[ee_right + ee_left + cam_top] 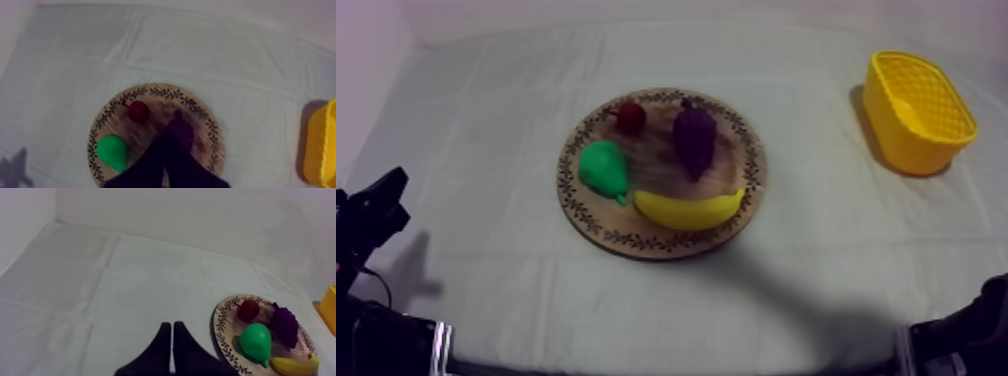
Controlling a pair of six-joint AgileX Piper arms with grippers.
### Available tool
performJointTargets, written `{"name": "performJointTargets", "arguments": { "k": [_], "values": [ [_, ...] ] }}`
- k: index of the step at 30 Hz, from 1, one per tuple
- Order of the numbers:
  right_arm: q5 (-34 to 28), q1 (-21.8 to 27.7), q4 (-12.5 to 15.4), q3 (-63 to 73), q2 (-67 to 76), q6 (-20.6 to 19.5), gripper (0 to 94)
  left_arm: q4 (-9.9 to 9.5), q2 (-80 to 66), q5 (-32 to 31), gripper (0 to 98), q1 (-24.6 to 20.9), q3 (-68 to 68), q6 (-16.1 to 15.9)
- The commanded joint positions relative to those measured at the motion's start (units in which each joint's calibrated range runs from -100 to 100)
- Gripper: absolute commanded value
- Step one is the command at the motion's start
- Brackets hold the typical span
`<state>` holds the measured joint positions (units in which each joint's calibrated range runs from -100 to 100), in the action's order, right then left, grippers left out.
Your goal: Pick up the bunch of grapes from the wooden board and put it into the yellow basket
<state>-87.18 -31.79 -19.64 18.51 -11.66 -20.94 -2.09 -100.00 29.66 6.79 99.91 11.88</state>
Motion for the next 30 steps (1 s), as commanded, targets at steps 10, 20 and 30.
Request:
{"name": "performJointTargets", "arguments": {
  "k": [10,20,30],
  "values": [
    [-8.8,0.4,-0.3,9.9,-13.2,-0.7,0.2,0.01,0.0,0.0,0.1,0.0,0.0,0.0],
    [-10.4,0.8,1.0,10.6,-19.0,-1.6,0.5,0.01,0.0,0.0,0.1,0.0,0.0,0.0],
    [-9.7,3.2,5.1,7.9,-20.0,-0.9,31.1,0.01,0.0,0.0,0.1,0.0,0.0,0.0]
  ]
}}
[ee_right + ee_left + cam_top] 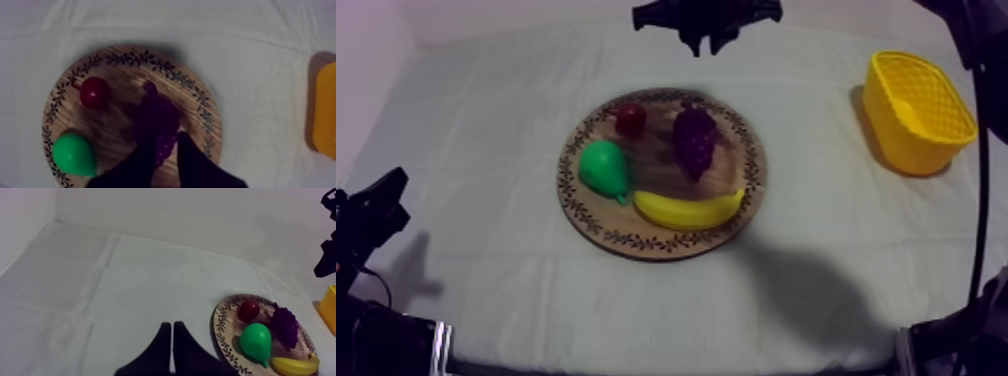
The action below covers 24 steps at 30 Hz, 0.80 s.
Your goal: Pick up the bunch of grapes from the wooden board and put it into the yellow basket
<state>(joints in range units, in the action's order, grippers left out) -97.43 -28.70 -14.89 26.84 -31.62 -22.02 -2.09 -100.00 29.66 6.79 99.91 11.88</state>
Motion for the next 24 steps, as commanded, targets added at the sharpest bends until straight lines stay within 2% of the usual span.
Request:
{"name": "performJointTargets", "arguments": {
  "k": [1,4,9,15,24],
  "values": [
    [1.1,0.3,0.8,-0.9,0.0,0.5,37.5,0.01,0.0,0.0,0.1,0.0,0.0,0.0],
    [2.9,0.8,1.6,-2.5,0.1,1.6,54.6,0.01,0.0,0.0,0.1,0.0,0.0,0.0],
    [5.6,1.3,2.8,-4.7,0.5,3.2,71.3,0.01,0.0,0.0,0.1,0.0,0.0,0.0],
    [8.7,1.9,3.4,-6.5,0.9,3.3,76.2,0.01,0.0,0.0,0.1,0.0,0.0,0.0],
    [12.6,1.4,4.5,-9.3,-0.1,0.1,76.6,0.01,0.0,0.0,0.1,0.0,0.0,0.0]
  ]
}}
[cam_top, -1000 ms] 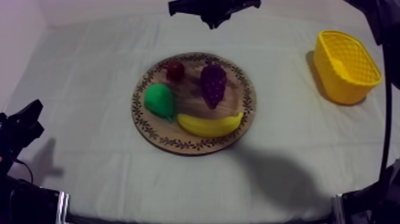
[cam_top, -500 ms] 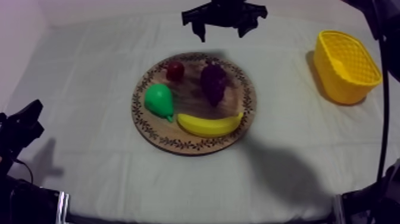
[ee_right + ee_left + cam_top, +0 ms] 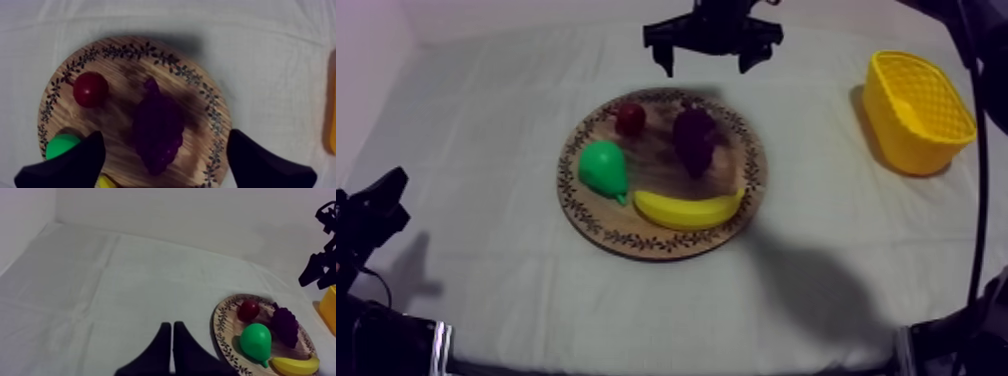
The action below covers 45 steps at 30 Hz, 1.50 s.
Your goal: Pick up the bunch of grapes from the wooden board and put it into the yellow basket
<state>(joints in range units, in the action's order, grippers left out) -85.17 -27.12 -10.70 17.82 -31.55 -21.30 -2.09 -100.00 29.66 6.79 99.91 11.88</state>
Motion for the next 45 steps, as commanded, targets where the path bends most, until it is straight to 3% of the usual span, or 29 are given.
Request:
{"name": "performJointTargets", "arguments": {
  "k": [1,12,31,34,40,45],
  "values": [
    [0.7,-0.4,0.4,-0.6,-0.5,-1.0,76.5,0.01,0.0,0.0,0.1,0.0,0.0,0.0],
    [4.9,-1.2,0.1,-3.7,-5.9,-3.0,76.3,0.01,0.0,0.0,0.1,0.0,0.0,0.0],
    [10.4,-1.0,0.2,-1.6,-16.1,-2.8,74.4,0.01,0.0,0.0,0.1,0.0,0.0,0.0],
    [10.8,-0.9,0.2,-1.2,-17.2,-3.0,65.9,0.01,0.0,0.0,0.1,0.0,0.0,0.0],
    [11.0,-0.3,0.1,-0.4,-17.2,-2.9,37.7,0.01,0.0,0.0,0.1,0.0,0.0,0.0],
    [10.7,0.1,-0.2,-2.0,-13.9,-2.3,29.7,0.01,0.0,0.0,0.1,0.0,0.0,0.0]
  ]
}}
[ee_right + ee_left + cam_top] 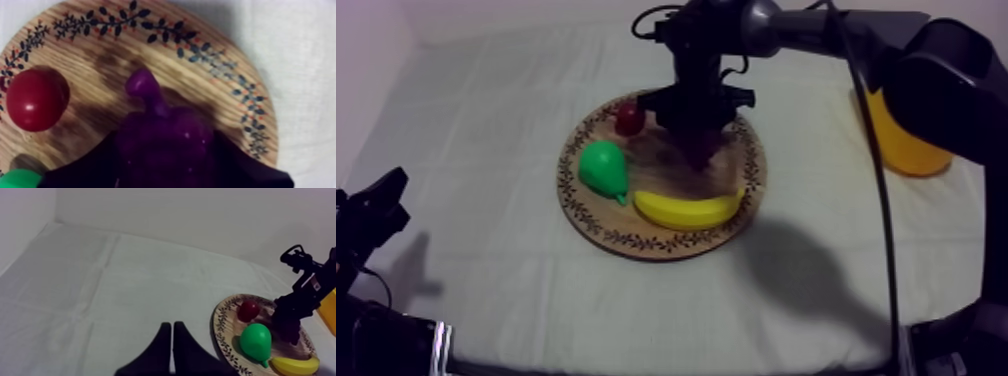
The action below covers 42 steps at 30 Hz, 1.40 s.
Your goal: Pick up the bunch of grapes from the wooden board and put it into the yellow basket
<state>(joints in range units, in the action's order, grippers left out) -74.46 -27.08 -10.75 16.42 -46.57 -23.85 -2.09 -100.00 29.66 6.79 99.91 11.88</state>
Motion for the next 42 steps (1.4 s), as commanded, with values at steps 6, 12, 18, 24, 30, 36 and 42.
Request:
{"name": "performJointTargets", "arguments": {
  "k": [6,12,18,24,30,36,42],
  "values": [
    [-0.2,0.9,-0.9,-5.4,9.8,1.7,29.0,0.01,0.0,0.0,0.1,0.0,0.0,0.0],
    [-0.5,2.6,-2.3,-9.7,19.5,4.0,29.6,0.01,0.0,0.0,0.1,0.0,0.0,0.0],
    [0.5,5.7,-3.8,-13.0,27.7,7.3,30.2,0.01,0.0,0.0,0.1,0.0,0.0,0.0],
    [2.4,9.9,-4.8,-15.5,34.0,10.8,30.5,0.01,0.0,0.0,0.1,0.0,0.0,0.0],
    [6.2,14.9,-6.4,-19.0,39.4,13.5,30.7,0.01,0.0,0.0,0.1,0.0,0.0,0.0],
    [10.8,20.2,-7.7,-22.6,43.4,15.8,30.8,0.01,0.0,0.0,0.1,0.0,0.0,0.0],
    [16.3,24.8,-8.6,-27.2,45.7,17.8,31.0,0.01,0.0,0.0,0.1,0.0,0.0,0.0]
  ]
}}
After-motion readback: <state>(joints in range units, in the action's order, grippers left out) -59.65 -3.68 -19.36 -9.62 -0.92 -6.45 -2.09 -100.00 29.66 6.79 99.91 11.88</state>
